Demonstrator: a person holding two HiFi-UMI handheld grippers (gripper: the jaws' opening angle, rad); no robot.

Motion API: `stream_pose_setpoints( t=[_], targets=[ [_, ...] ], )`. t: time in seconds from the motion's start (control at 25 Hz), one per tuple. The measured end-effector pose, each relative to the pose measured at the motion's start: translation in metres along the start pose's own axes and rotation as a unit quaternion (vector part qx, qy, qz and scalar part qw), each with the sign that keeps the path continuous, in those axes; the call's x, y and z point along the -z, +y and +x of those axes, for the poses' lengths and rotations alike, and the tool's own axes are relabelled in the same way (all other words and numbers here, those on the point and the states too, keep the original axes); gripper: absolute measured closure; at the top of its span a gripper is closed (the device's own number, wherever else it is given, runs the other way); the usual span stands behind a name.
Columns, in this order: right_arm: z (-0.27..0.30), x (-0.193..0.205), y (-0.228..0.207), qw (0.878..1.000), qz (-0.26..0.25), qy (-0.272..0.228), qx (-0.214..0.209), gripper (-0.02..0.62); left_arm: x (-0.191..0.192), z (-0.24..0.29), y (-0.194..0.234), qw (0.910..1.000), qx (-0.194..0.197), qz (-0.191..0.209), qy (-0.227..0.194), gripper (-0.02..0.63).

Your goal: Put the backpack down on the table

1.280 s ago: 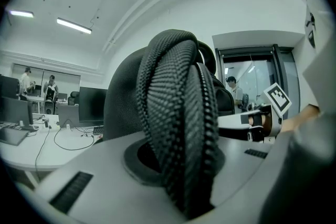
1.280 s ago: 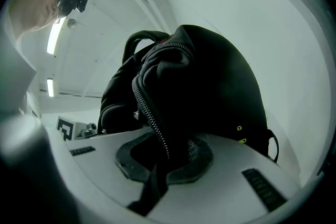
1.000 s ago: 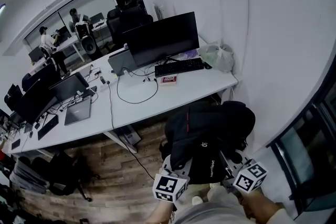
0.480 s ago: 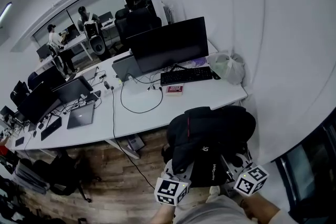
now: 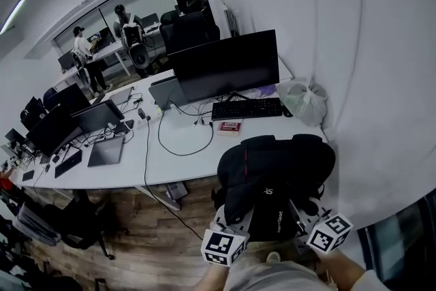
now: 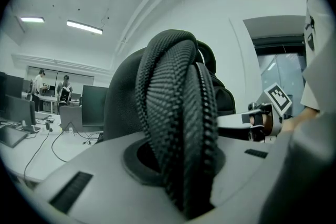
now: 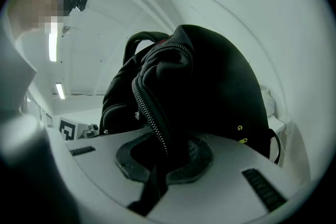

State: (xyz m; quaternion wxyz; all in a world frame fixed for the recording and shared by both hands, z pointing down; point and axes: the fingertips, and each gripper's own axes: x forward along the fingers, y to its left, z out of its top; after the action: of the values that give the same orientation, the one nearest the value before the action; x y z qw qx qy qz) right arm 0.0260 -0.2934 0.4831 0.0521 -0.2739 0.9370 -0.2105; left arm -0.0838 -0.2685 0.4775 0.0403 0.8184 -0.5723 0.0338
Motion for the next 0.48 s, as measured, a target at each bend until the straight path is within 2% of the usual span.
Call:
stream_pose_setpoints(
  t=[0.28,0.48],
  targets=[
    [0.023,-0.019,-0.022,1.000,-0.001,0.000,-0.001,0.572,-0.011,0.032,0.015,1.0000,-0.001,0.004,-0.005,0.550],
    [0.053,-0.027,-0.040,1.000,0.002,0.002,0.003,0.572,-0.012,0.058,0.041,1.0000,0.003,0.005,-0.001,0.549]
  ],
)
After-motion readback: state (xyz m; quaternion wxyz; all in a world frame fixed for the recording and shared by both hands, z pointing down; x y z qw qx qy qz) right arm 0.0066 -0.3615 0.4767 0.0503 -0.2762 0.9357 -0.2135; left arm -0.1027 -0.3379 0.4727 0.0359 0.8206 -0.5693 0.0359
